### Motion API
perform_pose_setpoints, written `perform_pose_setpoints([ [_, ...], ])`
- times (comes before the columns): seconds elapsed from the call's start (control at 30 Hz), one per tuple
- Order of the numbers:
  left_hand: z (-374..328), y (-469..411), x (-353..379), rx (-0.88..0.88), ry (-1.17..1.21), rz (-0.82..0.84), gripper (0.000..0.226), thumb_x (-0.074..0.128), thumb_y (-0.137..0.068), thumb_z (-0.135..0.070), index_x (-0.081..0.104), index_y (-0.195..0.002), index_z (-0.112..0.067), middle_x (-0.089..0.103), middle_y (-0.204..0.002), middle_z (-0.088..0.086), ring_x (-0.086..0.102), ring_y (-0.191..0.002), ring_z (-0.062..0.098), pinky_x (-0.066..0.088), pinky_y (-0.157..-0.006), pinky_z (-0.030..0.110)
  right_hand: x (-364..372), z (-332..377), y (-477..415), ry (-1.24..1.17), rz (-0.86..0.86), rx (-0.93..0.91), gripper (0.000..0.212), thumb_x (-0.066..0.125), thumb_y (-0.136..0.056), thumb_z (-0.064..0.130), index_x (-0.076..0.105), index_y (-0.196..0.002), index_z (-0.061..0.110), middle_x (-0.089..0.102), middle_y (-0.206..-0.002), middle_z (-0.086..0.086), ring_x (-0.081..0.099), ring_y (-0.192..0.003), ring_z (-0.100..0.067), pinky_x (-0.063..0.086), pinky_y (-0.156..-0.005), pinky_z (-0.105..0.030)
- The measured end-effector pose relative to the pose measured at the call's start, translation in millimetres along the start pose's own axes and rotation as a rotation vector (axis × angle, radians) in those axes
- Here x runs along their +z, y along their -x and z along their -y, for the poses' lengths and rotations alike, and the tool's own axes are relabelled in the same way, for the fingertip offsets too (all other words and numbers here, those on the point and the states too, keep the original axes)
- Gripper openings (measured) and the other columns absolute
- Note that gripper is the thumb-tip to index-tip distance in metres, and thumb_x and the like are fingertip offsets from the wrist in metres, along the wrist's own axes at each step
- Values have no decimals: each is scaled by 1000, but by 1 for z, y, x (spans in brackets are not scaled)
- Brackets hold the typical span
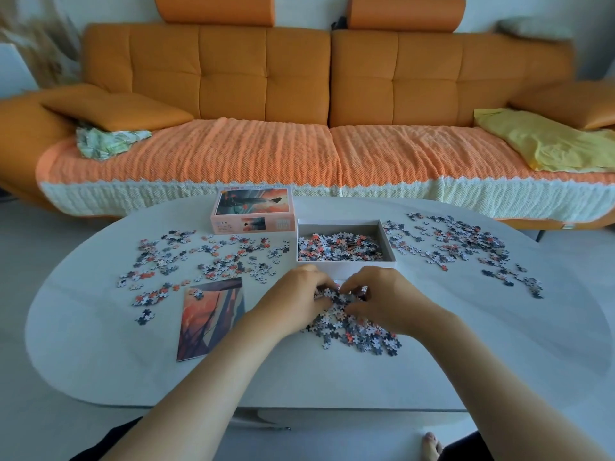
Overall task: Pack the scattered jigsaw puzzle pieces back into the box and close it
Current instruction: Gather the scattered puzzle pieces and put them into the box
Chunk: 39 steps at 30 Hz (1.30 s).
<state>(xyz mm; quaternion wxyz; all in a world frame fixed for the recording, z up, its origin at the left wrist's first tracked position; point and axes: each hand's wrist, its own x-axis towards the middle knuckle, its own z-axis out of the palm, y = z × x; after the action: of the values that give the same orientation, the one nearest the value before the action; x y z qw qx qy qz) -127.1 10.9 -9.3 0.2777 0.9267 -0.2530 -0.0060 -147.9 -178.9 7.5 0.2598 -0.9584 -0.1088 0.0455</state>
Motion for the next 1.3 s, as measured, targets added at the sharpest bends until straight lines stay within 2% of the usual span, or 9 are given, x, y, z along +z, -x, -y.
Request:
perform_pose_setpoints([
  [0.2,2,-7,-11,-37,100,-50,20,70,-87,-16,73,-106,-24,60,-93,-12,57,-82,6,39,-68,14,-6,5,-10,-94,-51,22,15,76,-80,19,74,-85,33,68,-83,16,62,-68,1,46,-59,-8],
  [0.33,3,-20,-24,-85,206,-137,21,70,-88,-20,73,-108,-26,66,-96,-11,60,-82,3,45,-68,17,-15,9,-24,-238,-156,11,17,74,-82,15,72,-81,31,71,-71,8,69,-66,-17,59,-63,-33],
  [0.47,7,-42,-31,-64,208,-282,25,69,-89,-21,71,-114,-22,69,-109,-4,61,-93,9,46,-79,20,-19,9,-46,-273,-473,-70,12,72,-83,7,73,-91,16,68,-79,3,64,-60,-7,51,-61,-17],
  [0.57,14,-60,-26,-63,148,-348,25,64,-92,-18,69,-116,-21,66,-111,-1,58,-94,9,39,-77,12,-12,5,-63,-167,-612,-105,15,71,-83,5,73,-95,13,64,-89,0,64,-69,-12,53,-71,-21],
  [0.73,17,-73,-15,-35,78,-220,34,50,-100,-18,58,-133,-15,58,-124,4,55,-111,19,34,-87,18,0,-8,-72,65,-347,-11,23,56,-96,28,68,-115,30,71,-101,3,65,-84,-17,56,-72,-38],
  [0.87,21,-70,-16,28,-24,-238,30,48,-100,-17,62,-126,-18,58,-123,0,56,-109,19,40,-97,34,-4,-8,-67,124,-344,-81,26,50,-98,29,68,-117,27,69,-113,5,62,-102,-18,51,-86,-38],
  [1.03,27,-56,-21,97,-282,-79,30,45,-98,-37,68,-115,-28,60,-121,-11,50,-114,15,23,-102,34,-6,-4,-55,115,-138,-114,32,41,-98,22,67,-115,31,56,-72,20,50,-63,0,37,-55,-19],
  [1.2,21,-41,-19,145,-224,-61,39,44,-100,-32,51,-138,-25,47,-145,-10,38,-133,13,13,-112,29,-6,-12,-50,123,-303,-211,29,51,-93,13,70,-114,20,69,-112,3,60,-107,-18,49,-94,-36],
  [1.3,23,-31,-23,199,-183,-190,32,54,-94,-21,62,-126,-20,58,-130,-7,49,-122,16,30,-106,35,-9,-9,-42,131,-443,-319,31,56,-84,2,74,-105,16,69,-103,2,59,-97,-16,51,-84,-32],
])
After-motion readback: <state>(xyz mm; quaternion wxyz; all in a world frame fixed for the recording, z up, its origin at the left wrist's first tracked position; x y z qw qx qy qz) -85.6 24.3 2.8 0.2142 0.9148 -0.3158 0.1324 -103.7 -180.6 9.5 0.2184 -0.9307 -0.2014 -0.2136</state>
